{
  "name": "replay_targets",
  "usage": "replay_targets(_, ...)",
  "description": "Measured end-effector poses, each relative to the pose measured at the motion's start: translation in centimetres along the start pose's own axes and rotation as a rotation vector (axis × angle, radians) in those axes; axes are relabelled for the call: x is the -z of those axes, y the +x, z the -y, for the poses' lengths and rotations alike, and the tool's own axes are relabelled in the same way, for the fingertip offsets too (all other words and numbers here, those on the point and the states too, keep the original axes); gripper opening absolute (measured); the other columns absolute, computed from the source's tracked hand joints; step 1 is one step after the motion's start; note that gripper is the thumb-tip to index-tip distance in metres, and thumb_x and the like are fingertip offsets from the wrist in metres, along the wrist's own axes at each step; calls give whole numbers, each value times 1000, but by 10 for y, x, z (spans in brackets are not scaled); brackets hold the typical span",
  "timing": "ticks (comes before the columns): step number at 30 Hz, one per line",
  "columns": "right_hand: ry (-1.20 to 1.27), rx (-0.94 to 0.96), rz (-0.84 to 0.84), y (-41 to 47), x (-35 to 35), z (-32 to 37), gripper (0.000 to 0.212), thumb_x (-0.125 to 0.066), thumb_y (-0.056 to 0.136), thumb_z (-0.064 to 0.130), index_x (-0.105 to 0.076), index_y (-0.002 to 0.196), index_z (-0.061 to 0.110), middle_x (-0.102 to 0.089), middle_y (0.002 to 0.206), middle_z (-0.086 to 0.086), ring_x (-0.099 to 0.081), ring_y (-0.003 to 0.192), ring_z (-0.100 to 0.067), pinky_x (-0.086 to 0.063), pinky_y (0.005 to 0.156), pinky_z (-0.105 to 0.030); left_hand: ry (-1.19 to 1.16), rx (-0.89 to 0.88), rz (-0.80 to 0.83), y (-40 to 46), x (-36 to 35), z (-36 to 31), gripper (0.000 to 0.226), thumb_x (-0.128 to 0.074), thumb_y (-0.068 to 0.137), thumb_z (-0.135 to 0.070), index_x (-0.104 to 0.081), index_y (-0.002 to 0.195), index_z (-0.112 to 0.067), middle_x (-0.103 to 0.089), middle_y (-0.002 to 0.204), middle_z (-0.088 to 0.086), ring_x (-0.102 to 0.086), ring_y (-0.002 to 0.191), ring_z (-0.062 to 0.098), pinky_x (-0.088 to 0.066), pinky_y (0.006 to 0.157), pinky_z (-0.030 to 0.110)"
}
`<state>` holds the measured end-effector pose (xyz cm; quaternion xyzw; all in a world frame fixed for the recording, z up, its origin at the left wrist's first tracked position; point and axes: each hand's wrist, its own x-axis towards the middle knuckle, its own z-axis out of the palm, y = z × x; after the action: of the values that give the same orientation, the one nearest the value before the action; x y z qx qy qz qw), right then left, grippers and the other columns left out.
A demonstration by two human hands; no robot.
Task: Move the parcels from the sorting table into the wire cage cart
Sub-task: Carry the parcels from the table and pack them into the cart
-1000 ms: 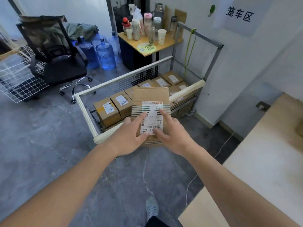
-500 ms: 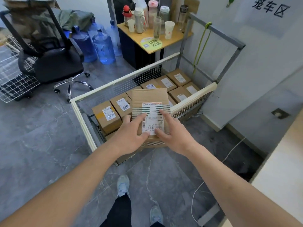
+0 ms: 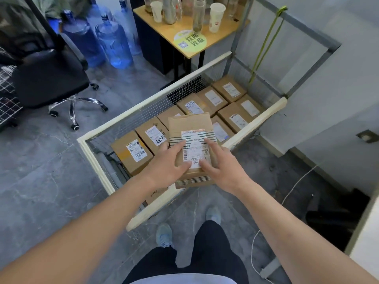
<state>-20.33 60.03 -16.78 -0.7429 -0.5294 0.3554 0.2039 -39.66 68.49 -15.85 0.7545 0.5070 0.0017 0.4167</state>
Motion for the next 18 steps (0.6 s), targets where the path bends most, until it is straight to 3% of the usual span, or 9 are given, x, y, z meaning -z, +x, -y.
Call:
replay_targets(9, -34, -47, 117, 124, 6, -57, 66, -54, 102, 49, -26, 160, 37, -41, 148, 1, -47, 111, -7, -45, 85, -31, -116, 174, 54, 125, -26, 7, 71, -61, 100, -46, -30, 162, -31, -32, 157, 0, -39, 142, 21, -35, 118, 35)
replay_targets(14, -84, -48, 233, 194, 12, -98, 68, -54, 100, 53, -28, 161, 37, -43, 149, 1, -51, 124, -15, -50, 100, -39, -199, 302, 7, 184, -57, 15, 66, -63, 99, -45, -37, 158, -35, -40, 150, 2, -42, 140, 19, -32, 115, 29)
replay_targets(18, -123, -42, 324, 230, 13, -121, 66, -52, 100, 58, -32, 160, 38, -44, 147, 0, -53, 126, -19, -49, 99, -41, -274, 418, -27, 214, -81, 20, 60, -61, 100, -44, -42, 156, -37, -42, 148, -1, -43, 138, 17, -29, 105, 23)
